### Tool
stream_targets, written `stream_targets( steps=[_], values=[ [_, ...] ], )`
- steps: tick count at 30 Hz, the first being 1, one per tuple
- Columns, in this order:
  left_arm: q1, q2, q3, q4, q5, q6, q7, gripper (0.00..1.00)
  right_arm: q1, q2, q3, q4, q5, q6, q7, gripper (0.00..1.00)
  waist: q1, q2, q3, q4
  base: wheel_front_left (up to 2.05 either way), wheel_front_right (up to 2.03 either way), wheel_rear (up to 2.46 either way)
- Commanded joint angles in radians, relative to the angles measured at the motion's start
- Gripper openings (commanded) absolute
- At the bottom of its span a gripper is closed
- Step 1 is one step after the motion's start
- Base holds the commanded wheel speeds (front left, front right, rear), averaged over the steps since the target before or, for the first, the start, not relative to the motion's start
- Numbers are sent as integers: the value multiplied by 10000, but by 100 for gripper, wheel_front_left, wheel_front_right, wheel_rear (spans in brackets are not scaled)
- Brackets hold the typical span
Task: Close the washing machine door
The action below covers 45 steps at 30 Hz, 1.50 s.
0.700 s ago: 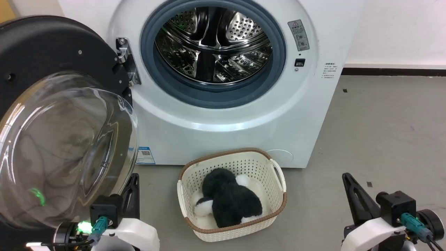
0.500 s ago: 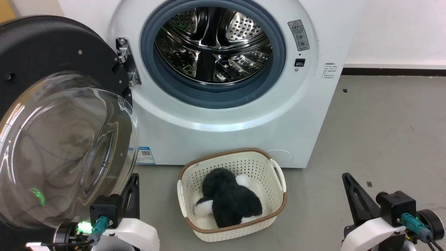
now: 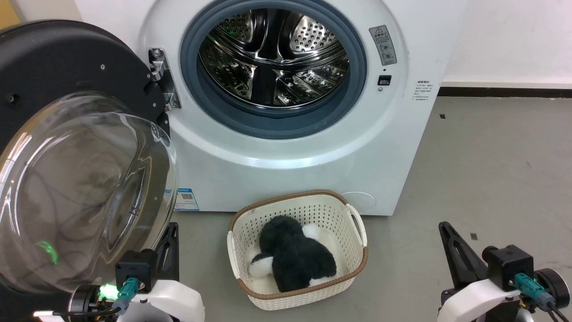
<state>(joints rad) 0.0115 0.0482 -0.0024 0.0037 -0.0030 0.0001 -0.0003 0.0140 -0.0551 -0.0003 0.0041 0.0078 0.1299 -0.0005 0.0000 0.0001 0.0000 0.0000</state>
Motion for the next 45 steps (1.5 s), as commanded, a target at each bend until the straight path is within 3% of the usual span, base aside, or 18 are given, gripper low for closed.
stream_targets(
  steps=[1,6,7,28,45],
  values=[
    [-115,20,24,-37,30,-1,3,0,-140,49,3,-41,-78,8,5,0,0,-1,0,0,0,0,0],
    [-115,20,24,-37,30,-1,3,0,-140,49,3,-41,-78,8,5,0,0,-1,0,0,0,0,0],
    [0,0,0,0,-1,0,-2,100,0,0,2,0,2,0,-2,100,0,-1,0,0,0,0,0],
    [-16,1,-212,30,-89,137,-325,100,-1,6,-1,-2,255,1,-325,100,0,-1,45,96,0,0,0],
    [1,4,-388,27,-209,280,-680,100,24,-14,78,-44,439,2,-680,100,0,-1,65,747,0,0,0]
  ],
)
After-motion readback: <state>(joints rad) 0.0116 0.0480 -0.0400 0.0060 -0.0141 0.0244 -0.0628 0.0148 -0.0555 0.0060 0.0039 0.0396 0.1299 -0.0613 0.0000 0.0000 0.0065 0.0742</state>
